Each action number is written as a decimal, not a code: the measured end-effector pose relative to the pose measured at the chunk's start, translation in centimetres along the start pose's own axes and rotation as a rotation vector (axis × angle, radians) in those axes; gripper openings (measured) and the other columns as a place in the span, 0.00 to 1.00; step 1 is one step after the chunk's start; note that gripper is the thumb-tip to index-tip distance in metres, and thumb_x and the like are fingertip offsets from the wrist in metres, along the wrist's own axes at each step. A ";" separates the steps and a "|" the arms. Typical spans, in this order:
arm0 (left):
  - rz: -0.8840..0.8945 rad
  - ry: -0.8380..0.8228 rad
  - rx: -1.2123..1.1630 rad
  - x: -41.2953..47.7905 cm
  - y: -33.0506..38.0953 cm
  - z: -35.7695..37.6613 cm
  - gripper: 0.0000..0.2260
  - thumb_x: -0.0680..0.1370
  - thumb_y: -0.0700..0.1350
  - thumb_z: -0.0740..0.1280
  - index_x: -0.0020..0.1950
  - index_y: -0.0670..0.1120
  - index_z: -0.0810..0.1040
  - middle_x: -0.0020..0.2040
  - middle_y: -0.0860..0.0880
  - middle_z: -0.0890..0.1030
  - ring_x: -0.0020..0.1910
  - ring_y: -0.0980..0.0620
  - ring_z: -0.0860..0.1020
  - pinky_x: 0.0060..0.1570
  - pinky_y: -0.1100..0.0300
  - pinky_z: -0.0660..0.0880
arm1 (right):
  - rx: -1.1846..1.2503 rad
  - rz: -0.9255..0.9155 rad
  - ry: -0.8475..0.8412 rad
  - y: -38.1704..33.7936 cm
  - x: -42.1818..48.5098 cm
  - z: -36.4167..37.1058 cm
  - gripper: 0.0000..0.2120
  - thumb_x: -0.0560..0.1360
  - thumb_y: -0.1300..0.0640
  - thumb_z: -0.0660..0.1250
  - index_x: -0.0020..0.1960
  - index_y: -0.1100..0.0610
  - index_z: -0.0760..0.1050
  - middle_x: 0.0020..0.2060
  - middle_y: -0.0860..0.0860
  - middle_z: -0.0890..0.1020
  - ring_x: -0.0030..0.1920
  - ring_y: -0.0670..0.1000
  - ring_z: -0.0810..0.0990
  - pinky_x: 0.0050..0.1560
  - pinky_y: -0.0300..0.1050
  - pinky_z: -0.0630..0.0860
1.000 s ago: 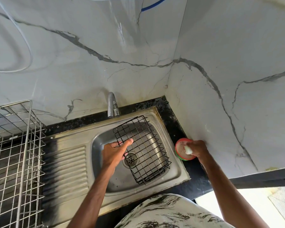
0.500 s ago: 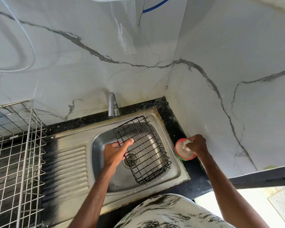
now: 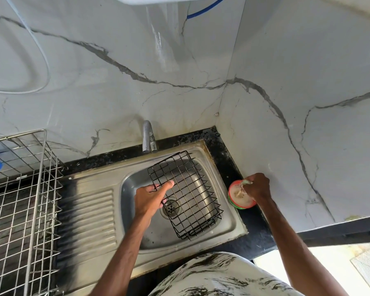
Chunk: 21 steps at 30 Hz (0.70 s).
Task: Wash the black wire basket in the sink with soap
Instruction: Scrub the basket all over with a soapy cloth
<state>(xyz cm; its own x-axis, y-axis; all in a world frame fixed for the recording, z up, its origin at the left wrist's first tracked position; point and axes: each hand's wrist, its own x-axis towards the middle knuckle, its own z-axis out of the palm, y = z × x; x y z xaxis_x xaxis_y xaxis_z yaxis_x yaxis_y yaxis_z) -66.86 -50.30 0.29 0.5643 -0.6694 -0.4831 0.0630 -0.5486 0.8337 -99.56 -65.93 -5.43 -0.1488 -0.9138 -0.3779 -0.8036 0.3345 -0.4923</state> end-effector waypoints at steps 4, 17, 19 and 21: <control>0.008 0.012 0.004 0.0 -0.1 -0.2 0.29 0.67 0.59 0.82 0.58 0.40 0.85 0.42 0.51 0.88 0.40 0.49 0.88 0.40 0.53 0.86 | 0.014 -0.018 0.049 -0.3 -0.4 0.2 0.16 0.67 0.61 0.78 0.55 0.62 0.84 0.52 0.60 0.84 0.54 0.60 0.82 0.49 0.40 0.71; 0.009 -0.008 0.015 0.4 -0.2 -0.6 0.32 0.64 0.64 0.82 0.57 0.43 0.86 0.42 0.51 0.88 0.38 0.52 0.88 0.39 0.54 0.85 | 0.530 -0.232 -0.398 -7.4 -5.5 -1.1 0.11 0.78 0.65 0.70 0.60 0.68 0.79 0.50 0.66 0.84 0.43 0.56 0.86 0.39 0.43 0.84; 0.024 -0.021 0.013 0.3 0.3 -0.6 0.33 0.63 0.65 0.82 0.57 0.43 0.86 0.44 0.50 0.88 0.38 0.53 0.88 0.39 0.54 0.85 | 0.516 -0.303 -0.474 -8.9 -6.0 -0.6 0.13 0.80 0.60 0.68 0.62 0.65 0.79 0.51 0.61 0.85 0.47 0.56 0.85 0.41 0.44 0.83; 0.033 -0.029 0.014 0.0 0.7 -0.8 0.32 0.64 0.63 0.82 0.57 0.42 0.85 0.44 0.50 0.88 0.38 0.54 0.87 0.38 0.56 0.85 | 0.514 -0.323 -0.522 -10.2 -6.5 -0.4 0.13 0.81 0.57 0.66 0.62 0.62 0.79 0.51 0.57 0.86 0.48 0.55 0.85 0.39 0.42 0.82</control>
<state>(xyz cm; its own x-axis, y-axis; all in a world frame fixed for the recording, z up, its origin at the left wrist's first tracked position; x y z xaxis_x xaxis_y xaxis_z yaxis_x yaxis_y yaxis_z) -66.15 -50.35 1.10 0.5416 -0.7018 -0.4627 0.0331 -0.5323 0.8459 -90.60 -63.52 2.32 0.4372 -0.8000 -0.4109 -0.3761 0.2524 -0.8916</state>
